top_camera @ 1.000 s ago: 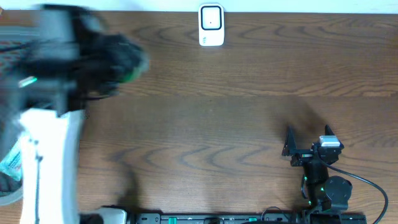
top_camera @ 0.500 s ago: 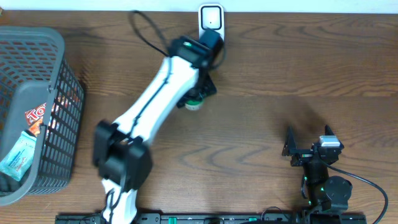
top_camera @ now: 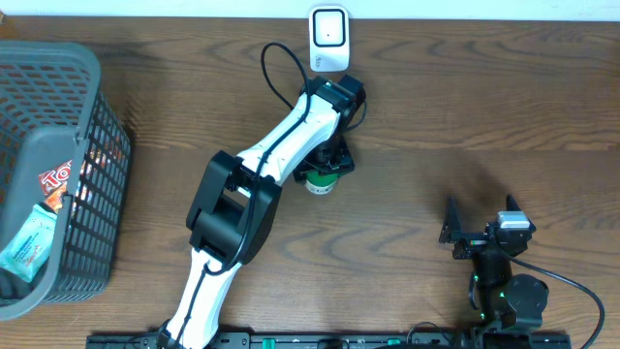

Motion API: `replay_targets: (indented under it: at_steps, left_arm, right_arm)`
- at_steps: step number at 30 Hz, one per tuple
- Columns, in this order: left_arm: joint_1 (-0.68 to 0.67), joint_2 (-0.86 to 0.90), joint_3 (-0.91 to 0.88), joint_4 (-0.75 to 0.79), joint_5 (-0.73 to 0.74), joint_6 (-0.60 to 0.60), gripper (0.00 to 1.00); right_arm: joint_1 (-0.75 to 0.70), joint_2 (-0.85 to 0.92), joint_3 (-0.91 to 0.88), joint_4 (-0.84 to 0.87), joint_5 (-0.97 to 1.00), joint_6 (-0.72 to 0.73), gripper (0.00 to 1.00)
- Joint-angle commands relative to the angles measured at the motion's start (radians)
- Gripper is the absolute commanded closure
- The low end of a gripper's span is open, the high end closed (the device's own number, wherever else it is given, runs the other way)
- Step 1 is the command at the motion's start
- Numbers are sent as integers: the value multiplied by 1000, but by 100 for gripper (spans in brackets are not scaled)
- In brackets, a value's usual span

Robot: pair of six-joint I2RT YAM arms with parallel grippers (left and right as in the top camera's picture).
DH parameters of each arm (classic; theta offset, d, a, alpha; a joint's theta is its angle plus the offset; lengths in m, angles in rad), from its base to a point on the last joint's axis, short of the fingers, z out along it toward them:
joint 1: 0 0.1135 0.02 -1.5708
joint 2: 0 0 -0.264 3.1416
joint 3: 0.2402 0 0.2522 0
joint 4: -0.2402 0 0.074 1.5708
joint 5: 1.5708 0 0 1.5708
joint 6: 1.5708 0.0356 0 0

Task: Scan the item barcode
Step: 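Lift the bottle out and hold it under the white scanner, then release the bottle on the table and withdraw the left arm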

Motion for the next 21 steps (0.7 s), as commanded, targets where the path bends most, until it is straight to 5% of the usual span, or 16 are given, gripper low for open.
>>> replay_targets:
  at_steps: [1, 16, 21]
  left_arm:
    - [-7, -16, -11, 26, 14, 58, 26]
    - [-10, -17, -23, 50, -13, 72, 11]
    - [35, -72, 139, -51, -136, 182, 3]
  right_arm:
    - [-2, 0, -2, -3, 1, 14, 1]
    - [-2, 0, -2, -3, 1, 14, 1]
    - [-2, 0, -2, -3, 1, 14, 1]
